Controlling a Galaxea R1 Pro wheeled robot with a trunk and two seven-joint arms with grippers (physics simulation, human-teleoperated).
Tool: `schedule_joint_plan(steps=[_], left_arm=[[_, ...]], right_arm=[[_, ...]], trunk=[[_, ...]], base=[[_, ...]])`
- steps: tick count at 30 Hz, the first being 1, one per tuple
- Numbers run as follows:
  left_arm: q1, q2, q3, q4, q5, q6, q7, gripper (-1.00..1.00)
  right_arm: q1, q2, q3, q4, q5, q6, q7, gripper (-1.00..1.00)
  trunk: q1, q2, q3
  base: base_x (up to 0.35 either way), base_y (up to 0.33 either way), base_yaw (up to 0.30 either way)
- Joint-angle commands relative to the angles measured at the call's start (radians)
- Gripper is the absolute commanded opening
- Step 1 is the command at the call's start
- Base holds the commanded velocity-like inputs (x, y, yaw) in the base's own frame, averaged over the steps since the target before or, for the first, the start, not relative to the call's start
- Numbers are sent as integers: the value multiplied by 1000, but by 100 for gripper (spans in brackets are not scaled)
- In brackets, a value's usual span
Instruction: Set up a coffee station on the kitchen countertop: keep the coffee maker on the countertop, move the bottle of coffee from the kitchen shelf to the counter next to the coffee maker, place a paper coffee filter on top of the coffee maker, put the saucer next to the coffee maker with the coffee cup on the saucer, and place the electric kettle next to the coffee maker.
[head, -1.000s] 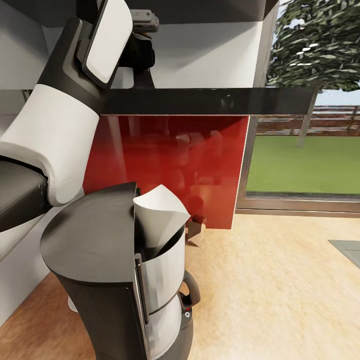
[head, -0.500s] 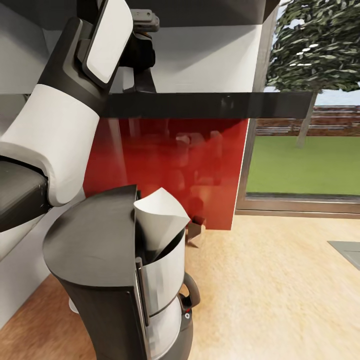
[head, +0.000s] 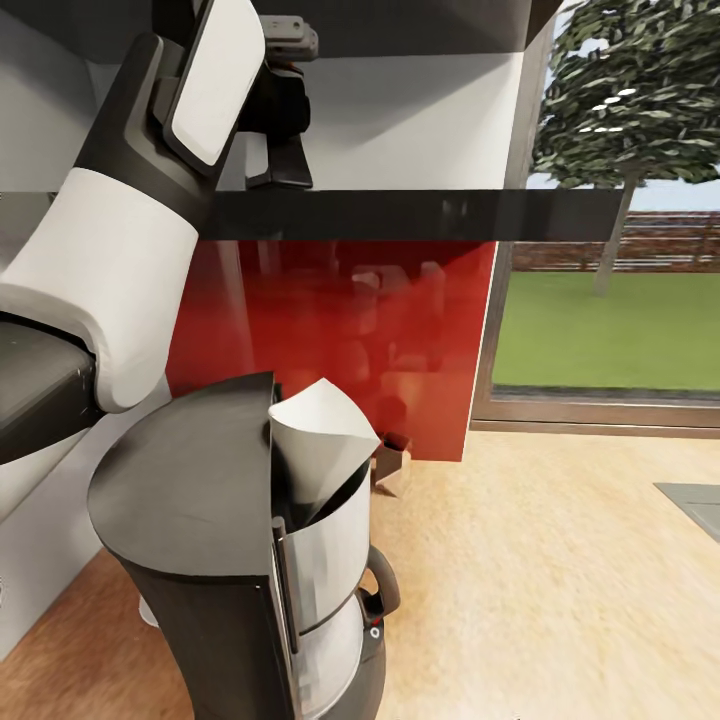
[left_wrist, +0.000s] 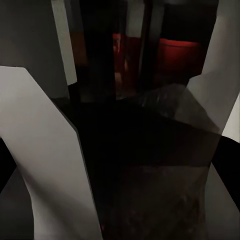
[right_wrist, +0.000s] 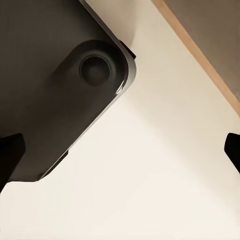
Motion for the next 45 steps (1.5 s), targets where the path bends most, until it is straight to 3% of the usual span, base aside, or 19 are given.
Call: schedule_joint_plan(steps=[1, 39, 43, 45], left_arm=[[-1, 1, -2, -1, 10, 1, 10, -100], [-1, 0, -1, -55, 11, 1, 7, -100], [2, -4, -5, -55, 16, -1, -20, -100], [3, -6, -6, -58, 17, -2, -70, -100]], right_arm=[[-2, 0, 8, 3, -7, -6, 1, 100], [-2, -1, 8, 3, -7, -6, -1, 100], [-2, -1, 7, 0, -8, -7, -1, 100], [-2, -2, 7, -1, -9, -6, -1, 100]], trunk=[[0, -1, -1], [0, -1, -1], [0, -1, -1], [0, -1, -1]], base=[[-90, 0, 0], [-293, 0, 0], [-26, 0, 0], [-10, 0, 0]])
